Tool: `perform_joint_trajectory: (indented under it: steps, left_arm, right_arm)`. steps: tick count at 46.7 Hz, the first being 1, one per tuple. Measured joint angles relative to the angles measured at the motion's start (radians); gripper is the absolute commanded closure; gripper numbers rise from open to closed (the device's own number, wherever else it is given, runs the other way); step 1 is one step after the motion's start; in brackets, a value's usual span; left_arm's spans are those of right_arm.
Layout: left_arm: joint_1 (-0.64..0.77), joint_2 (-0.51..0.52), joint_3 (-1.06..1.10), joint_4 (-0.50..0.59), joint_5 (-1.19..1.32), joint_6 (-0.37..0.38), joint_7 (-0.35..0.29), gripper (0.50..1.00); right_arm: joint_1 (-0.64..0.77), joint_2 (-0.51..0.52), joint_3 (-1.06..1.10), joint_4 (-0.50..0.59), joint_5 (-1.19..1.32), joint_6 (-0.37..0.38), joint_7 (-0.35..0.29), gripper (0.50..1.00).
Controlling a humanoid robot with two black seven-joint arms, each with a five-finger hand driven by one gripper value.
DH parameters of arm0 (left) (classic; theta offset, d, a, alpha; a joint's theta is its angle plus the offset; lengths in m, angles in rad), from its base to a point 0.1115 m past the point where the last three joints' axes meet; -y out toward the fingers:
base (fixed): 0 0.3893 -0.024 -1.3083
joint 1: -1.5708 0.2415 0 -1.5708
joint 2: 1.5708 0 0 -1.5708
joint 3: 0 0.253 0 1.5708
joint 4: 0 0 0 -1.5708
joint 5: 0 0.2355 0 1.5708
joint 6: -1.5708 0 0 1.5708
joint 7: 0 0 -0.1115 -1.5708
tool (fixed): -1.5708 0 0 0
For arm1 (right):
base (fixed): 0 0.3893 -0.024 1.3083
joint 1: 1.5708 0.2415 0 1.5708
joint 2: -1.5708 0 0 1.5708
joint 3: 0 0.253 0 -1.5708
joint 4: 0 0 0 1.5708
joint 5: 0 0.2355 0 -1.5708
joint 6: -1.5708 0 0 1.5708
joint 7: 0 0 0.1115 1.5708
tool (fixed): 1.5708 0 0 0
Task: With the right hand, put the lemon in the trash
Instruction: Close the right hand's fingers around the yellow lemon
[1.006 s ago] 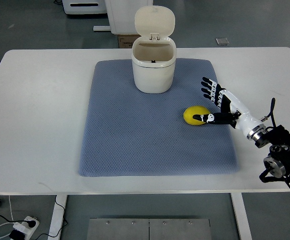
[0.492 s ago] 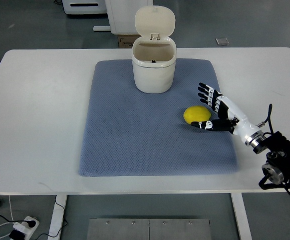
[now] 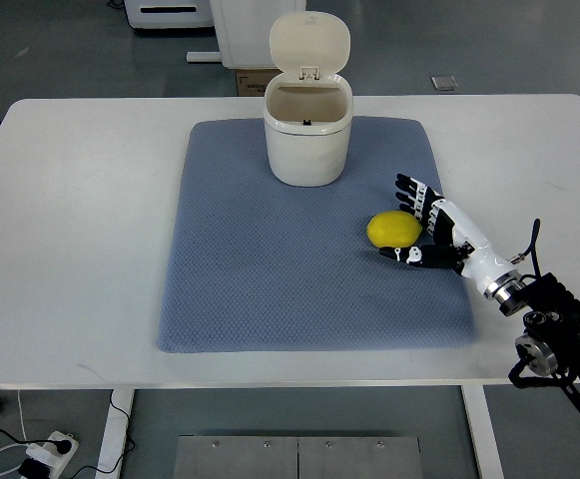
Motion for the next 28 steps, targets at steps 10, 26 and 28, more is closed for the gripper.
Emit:
perform_joint_trajectory:
  steps: [10, 26, 28]
  left_arm:
    - [0.0, 0.0, 0.0, 0.0, 0.0, 0.0, 0.0, 0.5]
    - [0.0, 0.0, 0.0, 0.0, 0.0, 0.0, 0.0, 0.5]
    - [0.0, 0.0, 0.0, 0.0, 0.0, 0.0, 0.0, 0.5]
  right_arm:
    - [-0.001, 0.008, -0.003, -0.015, -0.001, 0.0, 0.005, 0.559]
    - [-0.001, 0.008, -0.068, -0.038, -0.001, -0.003, 0.006, 0.712]
    - [0.0, 0.008, -0.071, -0.038, -0.001, -0.003, 0.006, 0.714]
